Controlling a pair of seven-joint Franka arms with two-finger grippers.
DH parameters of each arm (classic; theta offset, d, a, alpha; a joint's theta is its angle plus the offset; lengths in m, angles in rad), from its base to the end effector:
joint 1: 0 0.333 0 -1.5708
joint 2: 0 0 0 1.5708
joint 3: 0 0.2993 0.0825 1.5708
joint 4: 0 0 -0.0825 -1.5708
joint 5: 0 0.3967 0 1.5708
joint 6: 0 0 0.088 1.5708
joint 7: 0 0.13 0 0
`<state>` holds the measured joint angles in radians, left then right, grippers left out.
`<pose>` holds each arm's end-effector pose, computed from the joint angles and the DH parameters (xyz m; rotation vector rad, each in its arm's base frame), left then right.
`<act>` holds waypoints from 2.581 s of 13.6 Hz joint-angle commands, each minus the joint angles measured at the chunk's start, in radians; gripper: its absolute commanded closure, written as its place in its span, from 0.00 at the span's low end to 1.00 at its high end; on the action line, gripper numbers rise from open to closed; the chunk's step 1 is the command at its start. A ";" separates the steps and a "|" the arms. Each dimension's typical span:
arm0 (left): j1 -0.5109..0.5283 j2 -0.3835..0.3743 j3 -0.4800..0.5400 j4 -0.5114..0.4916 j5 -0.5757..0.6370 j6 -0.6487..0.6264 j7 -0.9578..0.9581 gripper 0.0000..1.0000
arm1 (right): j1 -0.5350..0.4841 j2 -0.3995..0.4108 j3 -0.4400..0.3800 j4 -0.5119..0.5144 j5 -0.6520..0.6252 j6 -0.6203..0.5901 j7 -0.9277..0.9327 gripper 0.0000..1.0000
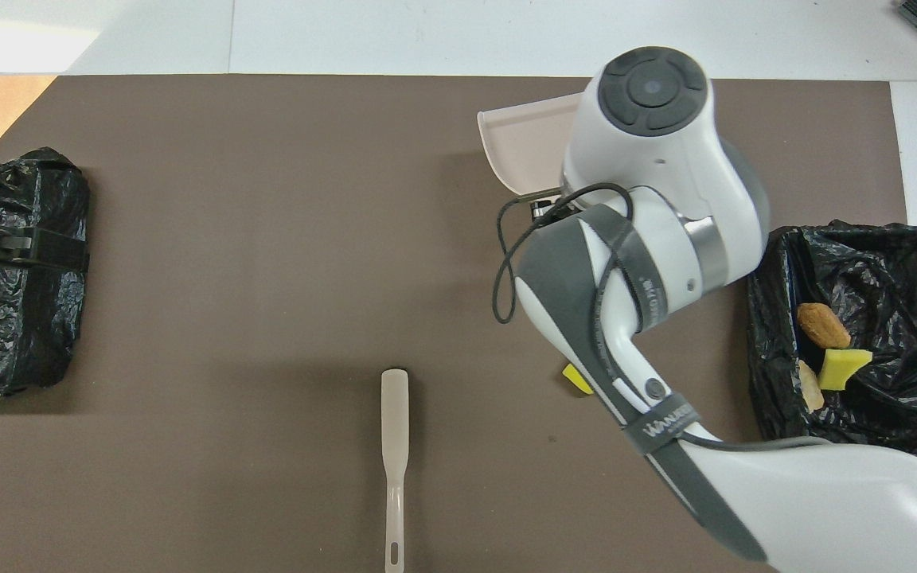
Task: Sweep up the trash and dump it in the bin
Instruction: 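Return the dustpan to the table center with the right gripper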
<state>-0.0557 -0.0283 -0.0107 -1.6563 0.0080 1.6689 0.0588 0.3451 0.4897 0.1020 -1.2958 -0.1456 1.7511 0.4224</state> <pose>0.5668 -0.0368 0.5679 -3.1266 0.1970 -0.0641 0.6455 0.2774 0.4232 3.0415 0.0638 0.0165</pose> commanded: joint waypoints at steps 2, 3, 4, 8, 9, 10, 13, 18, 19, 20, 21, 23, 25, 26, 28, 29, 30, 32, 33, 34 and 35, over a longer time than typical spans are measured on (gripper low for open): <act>0.011 0.002 -0.008 0.013 0.014 -0.012 0.004 0.00 | 0.031 0.148 0.082 0.136 0.037 0.060 0.198 1.00; 0.011 0.002 -0.008 0.013 0.014 -0.012 0.004 0.00 | 0.037 0.176 0.111 0.136 0.035 0.100 0.267 1.00; 0.011 0.002 -0.008 0.013 0.014 -0.012 0.004 0.00 | 0.040 0.206 0.128 0.139 0.035 0.122 0.300 1.00; 0.011 0.001 -0.008 0.013 0.014 -0.012 0.004 0.00 | 0.083 0.250 0.180 0.174 0.050 0.153 0.306 1.00; 0.011 0.001 -0.008 0.013 0.014 -0.012 0.004 0.00 | 0.089 0.259 0.185 0.174 0.050 0.156 0.306 1.00; 0.011 0.001 -0.008 0.013 0.014 -0.012 0.004 0.00 | 0.101 0.265 0.185 0.168 0.052 0.156 0.306 1.00; 0.011 0.001 -0.008 0.013 0.014 -0.012 0.004 0.00 | 0.104 0.270 0.185 0.153 0.095 0.156 0.306 1.00; 0.011 0.001 -0.008 0.013 0.014 -0.012 0.004 0.00 | 0.112 0.267 0.185 0.125 0.104 0.188 0.308 0.97; 0.011 0.001 -0.008 0.013 0.014 -0.012 0.004 0.00 | 0.114 0.265 0.185 0.122 0.104 0.188 0.309 0.96; 0.011 0.002 -0.008 0.013 0.014 -0.012 0.004 0.00 | 0.115 0.262 0.185 0.121 0.103 0.186 0.309 0.94; 0.011 0.002 -0.008 0.013 0.014 -0.012 0.004 0.00 | 0.117 0.260 0.185 0.122 0.106 0.186 0.311 0.90; 0.011 0.001 -0.008 0.013 0.014 -0.012 0.004 0.00 | 0.117 0.260 0.185 0.122 0.104 0.182 0.361 0.81; 0.011 0.001 -0.008 0.013 0.014 -0.012 0.004 0.00 | 0.118 0.260 0.185 0.121 0.103 0.189 0.395 0.68; 0.011 0.001 -0.008 0.013 0.014 -0.012 0.004 0.00 | 0.118 0.260 0.185 0.122 0.100 0.188 0.395 0.66; 0.011 0.001 -0.008 0.013 0.014 -0.012 0.004 0.00 | 0.136 0.256 0.185 0.122 0.084 0.185 0.417 0.63; 0.011 0.002 -0.008 0.013 0.014 -0.012 0.004 0.00 | 0.146 0.256 0.185 0.122 0.084 0.185 0.432 0.62; 0.011 0.001 -0.008 0.013 0.014 -0.012 0.004 0.00 | 0.149 0.248 0.185 0.122 0.093 0.185 0.443 0.62; 0.011 0.001 -0.008 0.013 0.014 -0.012 0.004 0.00 | 0.141 0.201 0.186 0.122 0.104 0.185 0.447 0.60; 0.011 0.002 -0.008 0.013 0.014 -0.012 0.004 0.00 | 0.149 0.179 0.188 0.119 0.104 0.177 0.461 0.59; 0.011 0.002 -0.008 0.013 0.014 -0.012 0.004 0.00 | 0.158 0.155 0.191 0.092 0.101 0.174 0.496 0.58; 0.011 0.002 -0.008 0.013 0.014 -0.012 0.001 0.00 | 0.179 0.111 0.191 0.035 0.101 0.174 0.516 0.58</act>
<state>-0.0557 -0.0283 -0.0107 -1.6563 0.0080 1.6689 0.0588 0.5042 0.6836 0.2881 -1.1606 -0.0589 1.9209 0.8819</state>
